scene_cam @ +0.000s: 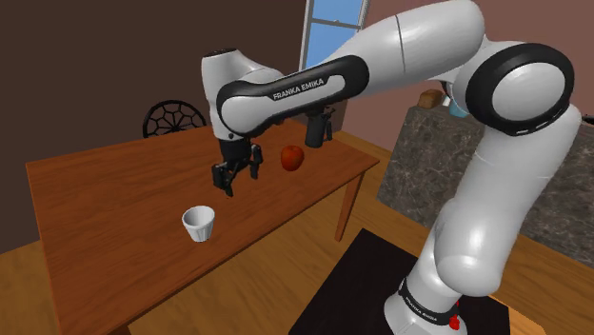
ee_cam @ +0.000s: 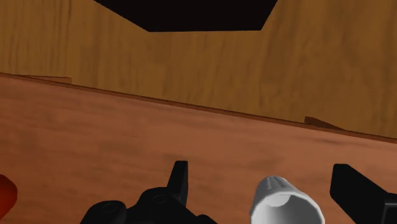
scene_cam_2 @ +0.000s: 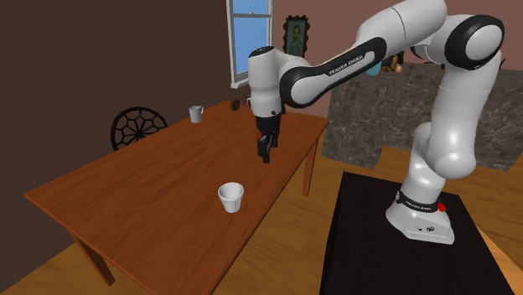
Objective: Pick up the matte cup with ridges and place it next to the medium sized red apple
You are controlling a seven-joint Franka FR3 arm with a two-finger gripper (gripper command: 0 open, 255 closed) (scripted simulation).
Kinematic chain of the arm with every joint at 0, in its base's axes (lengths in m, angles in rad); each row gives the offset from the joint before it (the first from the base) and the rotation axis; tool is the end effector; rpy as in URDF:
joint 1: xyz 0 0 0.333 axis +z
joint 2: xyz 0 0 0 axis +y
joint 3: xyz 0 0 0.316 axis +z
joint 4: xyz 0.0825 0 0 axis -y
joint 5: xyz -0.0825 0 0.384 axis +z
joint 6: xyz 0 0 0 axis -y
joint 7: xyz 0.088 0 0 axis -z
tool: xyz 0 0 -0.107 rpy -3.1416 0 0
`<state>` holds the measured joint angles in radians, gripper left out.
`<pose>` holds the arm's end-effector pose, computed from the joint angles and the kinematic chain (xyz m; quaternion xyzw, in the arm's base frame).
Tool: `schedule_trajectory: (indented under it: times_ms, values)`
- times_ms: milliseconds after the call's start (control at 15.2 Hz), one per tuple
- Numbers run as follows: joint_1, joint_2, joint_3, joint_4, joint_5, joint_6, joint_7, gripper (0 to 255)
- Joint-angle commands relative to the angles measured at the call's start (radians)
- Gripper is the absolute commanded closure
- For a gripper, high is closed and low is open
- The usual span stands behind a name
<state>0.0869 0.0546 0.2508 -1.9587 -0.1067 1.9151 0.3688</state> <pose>0.5305 0.1765 0.4402 0.9979 0.0050 -0.0304 0.0565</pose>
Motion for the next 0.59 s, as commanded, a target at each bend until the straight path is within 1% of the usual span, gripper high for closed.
schedule_trajectory:
  times_ms: [0, 264, 528]
  values:
    - [0.013, 0.082, 0.009, 0.061, -0.027, 0.006, 0.026, 0]
    - [0.048, 0.246, 0.014, 0.200, -0.081, 0.004, 0.067, 0]
    - [0.092, 0.416, 0.009, 0.365, -0.129, -0.018, 0.095, 0]
